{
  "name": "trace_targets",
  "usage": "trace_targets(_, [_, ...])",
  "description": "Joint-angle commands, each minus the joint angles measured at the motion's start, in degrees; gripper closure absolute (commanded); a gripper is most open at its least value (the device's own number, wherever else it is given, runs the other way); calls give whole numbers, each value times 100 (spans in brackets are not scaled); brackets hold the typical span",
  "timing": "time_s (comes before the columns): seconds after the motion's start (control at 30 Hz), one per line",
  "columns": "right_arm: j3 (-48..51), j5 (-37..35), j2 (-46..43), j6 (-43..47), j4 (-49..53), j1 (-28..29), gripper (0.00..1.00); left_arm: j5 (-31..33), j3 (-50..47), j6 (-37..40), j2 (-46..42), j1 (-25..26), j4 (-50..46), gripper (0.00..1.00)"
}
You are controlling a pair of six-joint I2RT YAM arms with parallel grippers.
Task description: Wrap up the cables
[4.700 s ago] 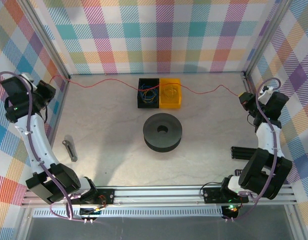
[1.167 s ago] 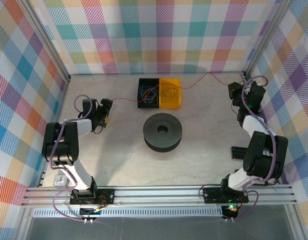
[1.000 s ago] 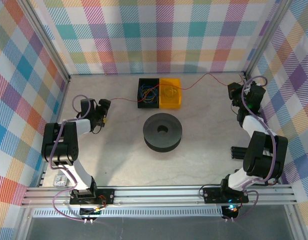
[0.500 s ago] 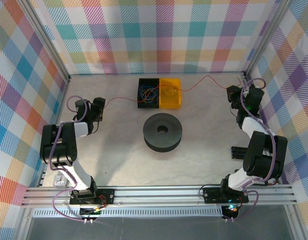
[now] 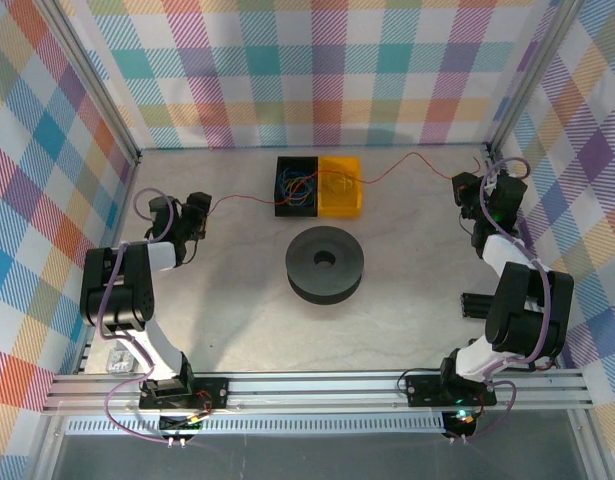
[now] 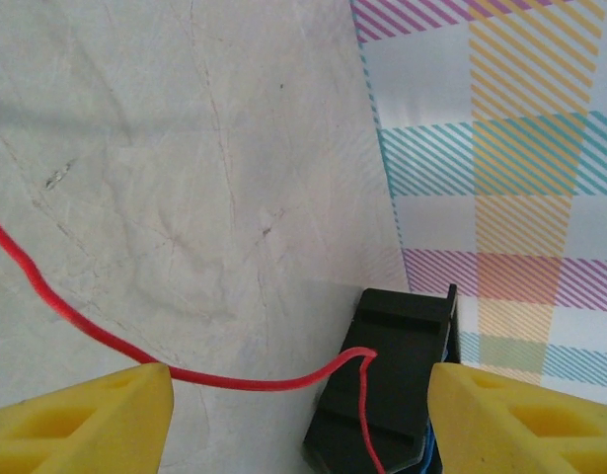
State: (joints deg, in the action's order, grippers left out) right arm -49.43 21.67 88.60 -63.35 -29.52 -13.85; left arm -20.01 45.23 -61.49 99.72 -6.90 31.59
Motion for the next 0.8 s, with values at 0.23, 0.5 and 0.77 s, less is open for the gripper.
trace_targets(0.23, [81, 98, 51, -26, -386, 57, 100, -126, 100, -93, 363, 74, 47, 34])
trace_targets(0.5, [95, 170, 58, -3, -415, 53, 100, -4, 149, -311, 808, 83, 424, 42])
trace_targets(0.77, [67, 277, 139, 63, -386, 52, 100, 50, 273, -227, 922, 62, 435, 70])
